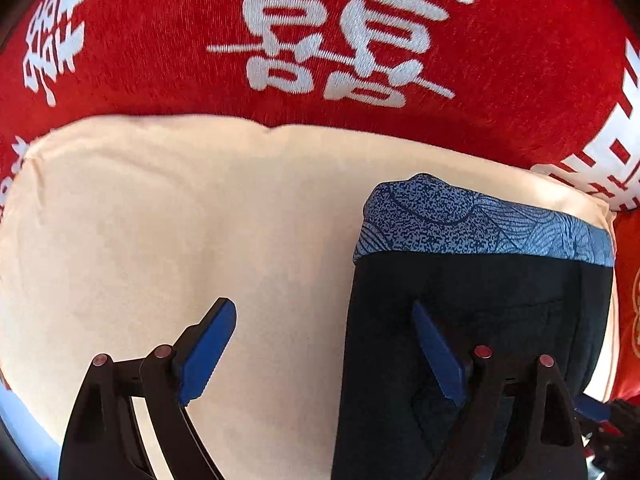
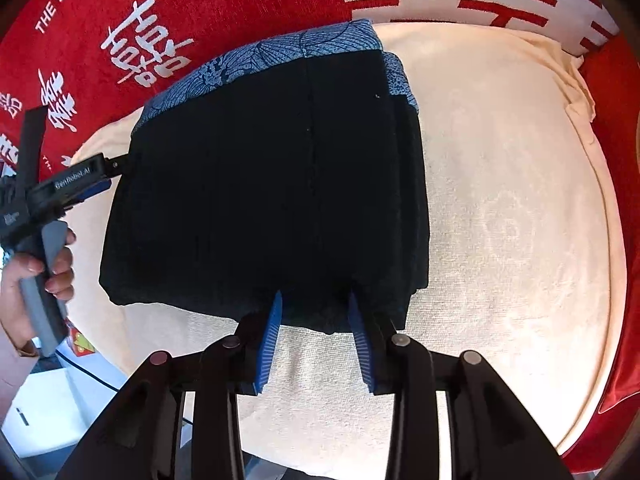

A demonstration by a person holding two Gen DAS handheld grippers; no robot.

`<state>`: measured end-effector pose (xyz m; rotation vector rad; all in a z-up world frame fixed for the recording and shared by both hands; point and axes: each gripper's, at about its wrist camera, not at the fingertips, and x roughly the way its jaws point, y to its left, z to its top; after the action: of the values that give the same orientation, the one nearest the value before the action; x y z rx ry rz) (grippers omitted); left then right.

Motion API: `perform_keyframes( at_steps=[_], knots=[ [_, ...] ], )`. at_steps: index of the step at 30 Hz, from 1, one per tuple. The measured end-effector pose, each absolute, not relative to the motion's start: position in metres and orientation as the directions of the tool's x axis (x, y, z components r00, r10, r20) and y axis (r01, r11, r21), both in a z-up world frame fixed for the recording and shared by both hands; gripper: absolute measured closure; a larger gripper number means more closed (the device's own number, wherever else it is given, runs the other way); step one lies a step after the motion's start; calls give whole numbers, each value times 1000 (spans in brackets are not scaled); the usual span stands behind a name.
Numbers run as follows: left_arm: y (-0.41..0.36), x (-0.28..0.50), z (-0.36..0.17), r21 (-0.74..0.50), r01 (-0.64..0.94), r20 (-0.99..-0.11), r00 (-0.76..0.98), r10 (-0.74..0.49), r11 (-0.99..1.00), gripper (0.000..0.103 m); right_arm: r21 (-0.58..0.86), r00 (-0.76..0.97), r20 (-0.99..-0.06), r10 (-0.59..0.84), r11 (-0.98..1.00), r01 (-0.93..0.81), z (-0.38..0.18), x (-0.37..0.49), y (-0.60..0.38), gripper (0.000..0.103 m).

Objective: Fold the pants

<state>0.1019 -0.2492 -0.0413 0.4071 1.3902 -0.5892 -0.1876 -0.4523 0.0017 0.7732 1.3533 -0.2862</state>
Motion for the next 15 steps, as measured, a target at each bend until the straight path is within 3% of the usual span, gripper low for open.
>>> perform_keyframes(
  at_steps=[3, 8, 15],
  knots=[
    [-247, 99, -33, -69, 624, -989, 62, -137, 778, 13, 343, 235, -939, 250, 707, 619, 5, -190, -454, 64],
    [-239, 96, -29, -90, 620, -992, 16, -128, 779, 13, 382, 266, -924, 274, 662, 645, 12, -190, -459, 42],
    [-235, 87, -20, -85, 620, -993, 8, -116, 780, 13, 377, 256, -926, 277, 656, 654, 16, -189, -457, 31]
  ],
)
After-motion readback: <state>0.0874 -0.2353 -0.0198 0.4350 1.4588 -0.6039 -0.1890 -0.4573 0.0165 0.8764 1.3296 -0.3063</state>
